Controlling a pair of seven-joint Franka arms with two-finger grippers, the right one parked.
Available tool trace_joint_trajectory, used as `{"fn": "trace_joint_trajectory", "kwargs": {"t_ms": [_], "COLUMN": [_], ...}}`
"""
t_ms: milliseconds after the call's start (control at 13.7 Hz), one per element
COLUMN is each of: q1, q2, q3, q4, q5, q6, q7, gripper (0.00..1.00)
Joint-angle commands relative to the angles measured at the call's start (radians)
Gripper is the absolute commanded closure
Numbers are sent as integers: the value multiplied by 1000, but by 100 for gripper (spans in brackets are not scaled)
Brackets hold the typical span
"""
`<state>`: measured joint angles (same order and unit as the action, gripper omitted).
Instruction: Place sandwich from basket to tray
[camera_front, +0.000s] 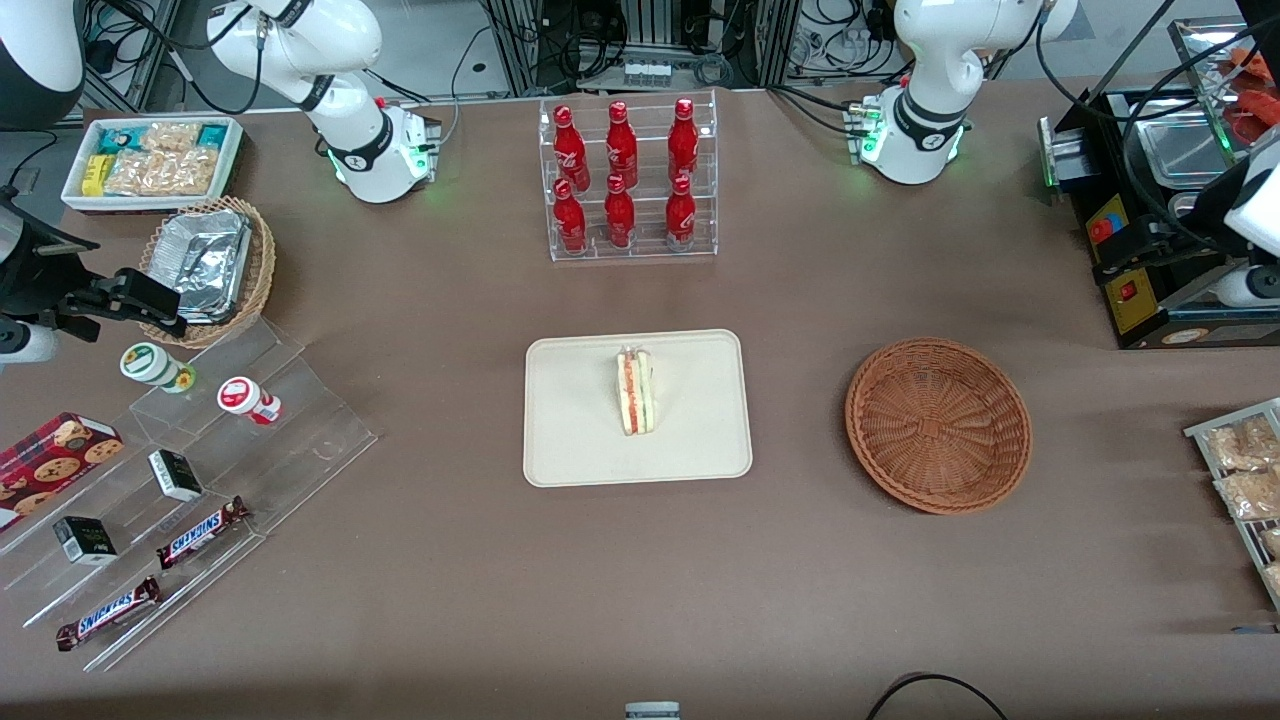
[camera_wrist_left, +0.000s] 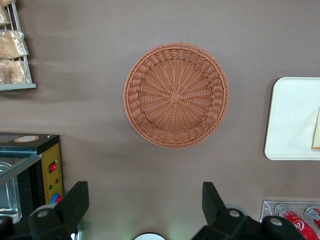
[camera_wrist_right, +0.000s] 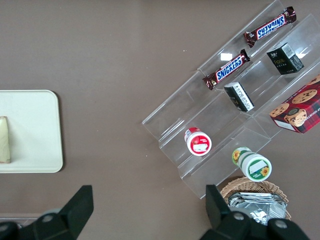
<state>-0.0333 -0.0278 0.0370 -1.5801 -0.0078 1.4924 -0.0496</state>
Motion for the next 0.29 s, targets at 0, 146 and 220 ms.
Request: {"fn": "trace_joint_trajectory", "kwargs": {"t_ms": [0, 146, 220], "q1": [-8, -14, -14], "q2": [-11, -9, -11], "q3": [11, 9, 9], "q4": [6, 6, 3], "q5": [11, 12, 14], "q6": [-21, -21, -21], "q7": [22, 22, 22], "gripper": [0, 0, 0]}}
